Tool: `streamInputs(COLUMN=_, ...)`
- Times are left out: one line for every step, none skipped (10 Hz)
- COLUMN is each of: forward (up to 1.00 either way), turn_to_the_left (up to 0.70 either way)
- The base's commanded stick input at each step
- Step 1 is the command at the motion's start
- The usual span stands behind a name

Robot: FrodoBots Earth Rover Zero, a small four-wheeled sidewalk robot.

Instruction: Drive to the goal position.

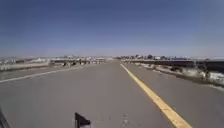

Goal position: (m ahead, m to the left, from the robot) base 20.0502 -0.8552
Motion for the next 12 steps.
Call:
streamInputs(forward=1.00, turn_to_the_left=0.00)
streamInputs(forward=1.00, turn_to_the_left=0.00)
streamInputs(forward=1.00, turn_to_the_left=0.00)
streamInputs(forward=1.00, turn_to_the_left=0.00)
streamInputs(forward=1.00, turn_to_the_left=0.00)
streamInputs(forward=1.00, turn_to_the_left=0.00)
streamInputs(forward=1.00, turn_to_the_left=0.00)
streamInputs(forward=1.00, turn_to_the_left=0.00)
streamInputs(forward=1.00, turn_to_the_left=0.00)
streamInputs(forward=1.00, turn_to_the_left=0.00)
streamInputs(forward=1.00, turn_to_the_left=0.00)
streamInputs(forward=1.00, turn_to_the_left=0.00)
